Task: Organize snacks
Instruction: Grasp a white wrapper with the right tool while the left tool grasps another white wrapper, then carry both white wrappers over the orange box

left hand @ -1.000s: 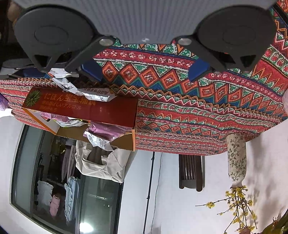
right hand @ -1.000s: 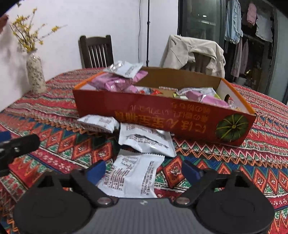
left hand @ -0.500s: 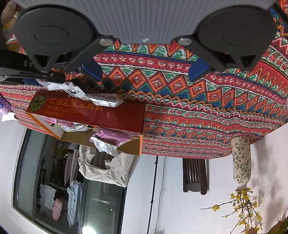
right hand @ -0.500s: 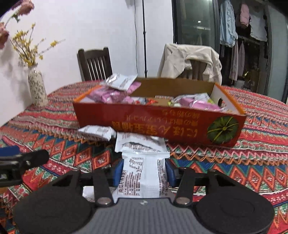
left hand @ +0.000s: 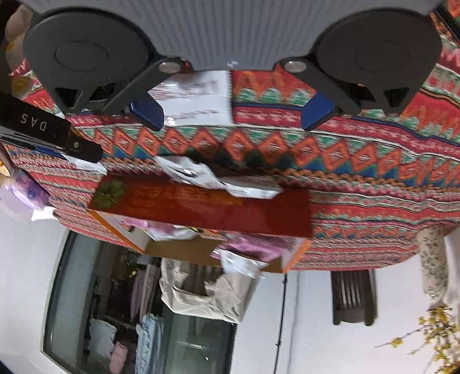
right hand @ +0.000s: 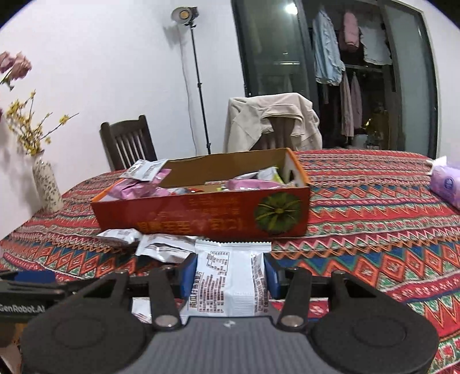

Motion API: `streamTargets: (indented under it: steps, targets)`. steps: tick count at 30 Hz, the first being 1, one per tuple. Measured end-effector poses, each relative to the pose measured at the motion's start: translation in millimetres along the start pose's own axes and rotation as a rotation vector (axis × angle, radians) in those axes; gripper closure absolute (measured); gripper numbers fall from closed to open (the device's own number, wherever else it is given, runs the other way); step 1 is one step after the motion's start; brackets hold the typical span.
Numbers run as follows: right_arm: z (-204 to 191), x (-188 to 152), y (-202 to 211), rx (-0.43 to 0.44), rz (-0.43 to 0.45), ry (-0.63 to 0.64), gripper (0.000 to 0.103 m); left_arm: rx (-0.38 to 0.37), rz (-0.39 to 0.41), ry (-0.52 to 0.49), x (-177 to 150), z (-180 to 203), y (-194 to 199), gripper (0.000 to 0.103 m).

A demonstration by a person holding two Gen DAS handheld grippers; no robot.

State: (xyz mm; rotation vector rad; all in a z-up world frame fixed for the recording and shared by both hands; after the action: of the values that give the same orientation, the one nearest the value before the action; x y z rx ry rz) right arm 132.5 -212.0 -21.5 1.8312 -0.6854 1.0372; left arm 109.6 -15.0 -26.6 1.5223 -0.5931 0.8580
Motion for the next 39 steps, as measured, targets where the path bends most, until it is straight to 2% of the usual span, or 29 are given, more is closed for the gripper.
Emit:
streamTargets:
  steps: [11,15,18,28,31,33,39]
  targets:
    - [17,-9,5,0.026,0.012,-0.042,0.055,0.029,-0.063,-0.059,-9,42,-17,0.0]
    - [21,-11,5,0.035,0.011,-0.056,0.055,0.069,-0.095,-0.073,-14,45,-26,0.0]
    - [20,-12,5,0.044,0.012,-0.056,0.055,0.112,-0.081,-0.082,-16,45,-28,0.0]
    - [20,-13,2,0.055,0.01,-0.056,0.055,0.101,-0.077,-0.09,-18,45,-26,0.002]
    - [20,-13,1,0.055,0.012,-0.051,0.055,0.088,-0.064,-0.098,-20,44,-21,0.011]
    - [20,-13,2,0.054,0.013,-0.05,0.055,0.081,-0.053,-0.1,-21,42,-17,0.021]
    - [18,-13,4,0.048,0.016,-0.041,0.055,0.051,-0.026,-0.088,-23,30,-10,0.035]
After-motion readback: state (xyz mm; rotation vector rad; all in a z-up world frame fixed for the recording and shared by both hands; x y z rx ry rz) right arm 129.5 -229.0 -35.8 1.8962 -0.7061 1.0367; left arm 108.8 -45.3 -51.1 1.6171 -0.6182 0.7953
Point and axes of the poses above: each gripper's, at about its wrist camera, not at the fingertips, and y roughly against the way its jaws point, z to its right, x to its top, the point moved 4 cm from there along -y, roughly the way its jaws point, and after that the axes turned 11 degrees about x, right-handed, at the moved point
